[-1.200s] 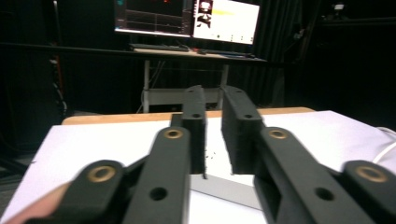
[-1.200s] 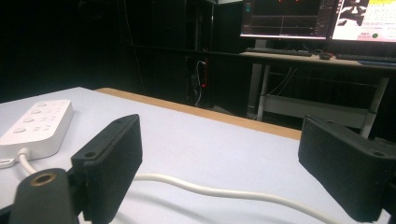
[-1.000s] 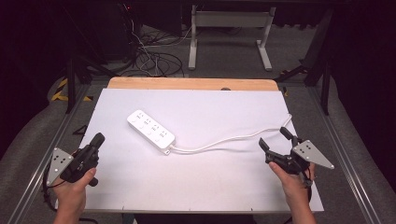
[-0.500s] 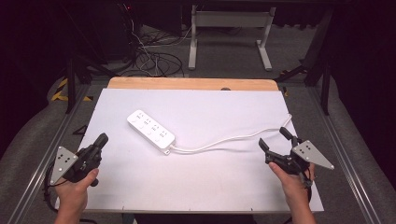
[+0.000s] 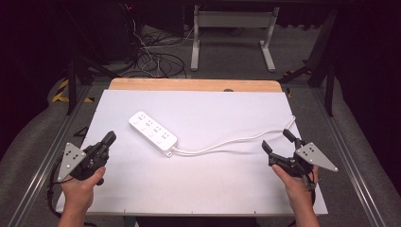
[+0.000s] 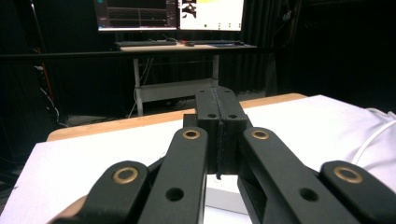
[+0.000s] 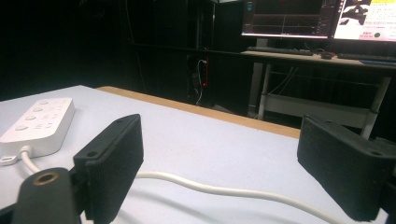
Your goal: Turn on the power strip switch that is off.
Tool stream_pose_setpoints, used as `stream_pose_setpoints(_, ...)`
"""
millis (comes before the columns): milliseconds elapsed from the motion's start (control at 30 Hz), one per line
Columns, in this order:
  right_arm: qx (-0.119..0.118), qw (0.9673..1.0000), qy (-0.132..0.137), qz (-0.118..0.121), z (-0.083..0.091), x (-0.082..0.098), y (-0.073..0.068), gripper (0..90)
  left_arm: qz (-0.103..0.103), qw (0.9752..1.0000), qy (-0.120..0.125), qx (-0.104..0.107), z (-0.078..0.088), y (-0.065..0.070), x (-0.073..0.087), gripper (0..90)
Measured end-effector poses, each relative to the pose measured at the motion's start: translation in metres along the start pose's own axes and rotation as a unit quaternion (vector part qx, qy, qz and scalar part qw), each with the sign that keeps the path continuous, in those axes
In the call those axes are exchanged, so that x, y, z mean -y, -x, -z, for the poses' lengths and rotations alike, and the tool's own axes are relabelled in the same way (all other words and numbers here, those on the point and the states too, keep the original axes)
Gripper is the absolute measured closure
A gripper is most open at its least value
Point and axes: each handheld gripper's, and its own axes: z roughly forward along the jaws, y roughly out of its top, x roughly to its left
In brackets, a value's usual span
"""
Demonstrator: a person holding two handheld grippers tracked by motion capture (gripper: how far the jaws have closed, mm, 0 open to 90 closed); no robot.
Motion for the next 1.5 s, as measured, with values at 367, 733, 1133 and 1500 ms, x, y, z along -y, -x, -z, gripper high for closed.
stream_pose_setpoints(367,0.002,1.0000,-0.002,-0.001,0.001,0.001,0.000,15.5,-0.040,0.9987,-0.020,0.023,-0.014,0.021,-0.007,90.0)
stream_pose_setpoints(733,0.002,1.0000,-0.005,0.001,-0.001,0.001,0.001,15.8,-0.061,0.9956,-0.065,0.032,-0.031,0.022,-0.006,90.0)
stream_pose_setpoints(1133,0.001,1.0000,-0.005,0.002,-0.002,0.002,0.001,15.9,-0.113,0.9829,-0.132,0.060,-0.072,0.063,-0.032,90.0)
stream_pose_setpoints(1500,0.001,1.0000,-0.006,0.000,-0.001,0.002,0.002,16.0,-0.117,0.9523,-0.279,0.038,-0.109,0.066,-0.026,90.0)
